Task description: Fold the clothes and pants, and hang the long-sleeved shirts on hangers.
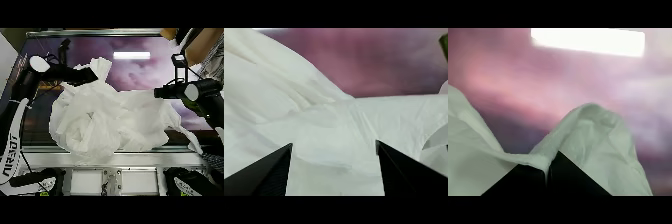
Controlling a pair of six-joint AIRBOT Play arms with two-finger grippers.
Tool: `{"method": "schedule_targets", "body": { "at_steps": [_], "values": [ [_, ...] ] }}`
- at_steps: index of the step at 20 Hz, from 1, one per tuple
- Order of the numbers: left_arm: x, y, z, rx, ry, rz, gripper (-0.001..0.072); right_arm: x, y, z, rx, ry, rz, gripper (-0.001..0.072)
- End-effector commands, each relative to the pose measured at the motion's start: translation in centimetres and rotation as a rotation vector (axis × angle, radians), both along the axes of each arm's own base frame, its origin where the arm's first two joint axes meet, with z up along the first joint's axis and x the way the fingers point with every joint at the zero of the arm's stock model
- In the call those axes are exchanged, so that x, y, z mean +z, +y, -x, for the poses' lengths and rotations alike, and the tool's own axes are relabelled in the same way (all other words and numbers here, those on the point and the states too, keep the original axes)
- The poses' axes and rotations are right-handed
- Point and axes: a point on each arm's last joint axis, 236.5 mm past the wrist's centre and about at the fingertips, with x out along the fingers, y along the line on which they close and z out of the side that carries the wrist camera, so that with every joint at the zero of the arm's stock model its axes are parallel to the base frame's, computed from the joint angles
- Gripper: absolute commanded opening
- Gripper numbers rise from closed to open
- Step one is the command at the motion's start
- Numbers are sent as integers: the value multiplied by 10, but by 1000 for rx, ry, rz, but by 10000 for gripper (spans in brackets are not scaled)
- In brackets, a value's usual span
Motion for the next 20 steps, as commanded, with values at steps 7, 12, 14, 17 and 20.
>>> {"method": "schedule_targets", "body": {
  "at_steps": [7, 12, 14, 17, 20],
  "values": [
    [-20, -143, 82, -372, -332, -349, 558, 15, 8, 7, -24, -8, -105, 14],
    [-46, -138, 68, -376, -430, -569, 558, 15, 11, 7, -23, -4, -119, 14],
    [-62, -133, 61, -370, -401, -592, 557, 15, 12, 9, -22, 3, -126, 14],
    [-69, -114, 42, -315, -369, -604, 387, 10, 11, 16, -20, 41, -116, 14],
    [-57, -79, 21, -211, -338, -600, 247, 14, 10, 21, -7, 50, -102, 14]
  ]
}}
